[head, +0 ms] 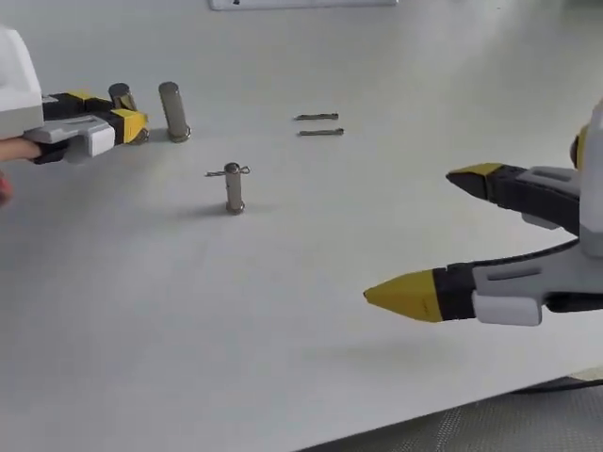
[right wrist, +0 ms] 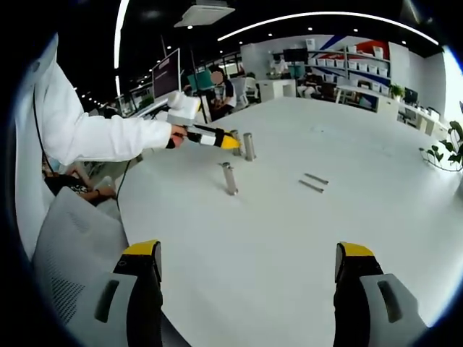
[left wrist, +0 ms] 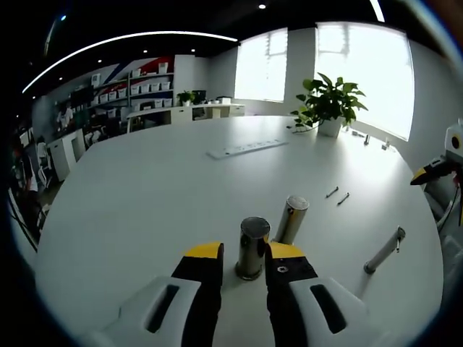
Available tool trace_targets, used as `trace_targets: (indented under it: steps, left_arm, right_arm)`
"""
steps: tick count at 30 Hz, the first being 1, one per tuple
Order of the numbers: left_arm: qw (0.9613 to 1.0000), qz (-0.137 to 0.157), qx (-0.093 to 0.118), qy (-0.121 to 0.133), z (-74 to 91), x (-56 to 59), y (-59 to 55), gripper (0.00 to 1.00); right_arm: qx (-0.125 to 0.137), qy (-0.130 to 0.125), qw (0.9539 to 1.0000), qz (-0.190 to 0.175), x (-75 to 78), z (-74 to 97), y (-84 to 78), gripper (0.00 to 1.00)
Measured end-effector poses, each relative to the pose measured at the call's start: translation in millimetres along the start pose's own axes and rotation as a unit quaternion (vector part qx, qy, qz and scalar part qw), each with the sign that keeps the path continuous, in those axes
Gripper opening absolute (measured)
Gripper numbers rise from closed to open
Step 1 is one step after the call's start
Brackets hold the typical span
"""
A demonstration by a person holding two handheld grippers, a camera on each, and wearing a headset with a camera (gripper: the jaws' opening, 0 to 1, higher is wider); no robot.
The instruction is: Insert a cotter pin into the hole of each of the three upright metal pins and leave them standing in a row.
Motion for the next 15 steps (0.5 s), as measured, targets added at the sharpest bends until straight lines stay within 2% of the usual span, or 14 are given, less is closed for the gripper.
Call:
trace_targets:
  steps: [3, 5, 10, 15]
  left_arm:
    - [1.0000, -0.006, 0.001, -0.004, -1.6, 2.1, 1.7, 0.19]
    - [0.9996, -0.017, -0.003, -0.023, -2.2, 8.5, 2.2, 0.13]
    - [0.9988, -0.040, -0.011, -0.025, -0.1, 8.5, 2.9, 0.12]
    - [0.9989, -0.040, -0.014, -0.023, 2.1, 11.1, 3.1, 0.11]
  right_arm:
    - [-0.001, -0.001, 1.0000, -0.004, 1.9, -0.8, -0.9, 0.98]
    - [-0.001, -0.001, 1.0000, -0.007, 2.3, -1.3, -1.3, 0.98]
    - [-0.001, 0.001, 1.0000, -0.010, 0.0, -2.3, -1.2, 0.98]
    - [0.004, 0.008, 0.9999, -0.009, -3.7, -3.6, 0.8, 0.98]
Point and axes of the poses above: the centre of the closed fingertips' face, and the gripper's own axes: z roughly backward along the fingers, x roughly to its right, y roughly out of its top, the point moved 2 cm from there along z, roughly backward along the fingers, and after that the axes turned 6 degrees about -y, right-handed, at the moved point
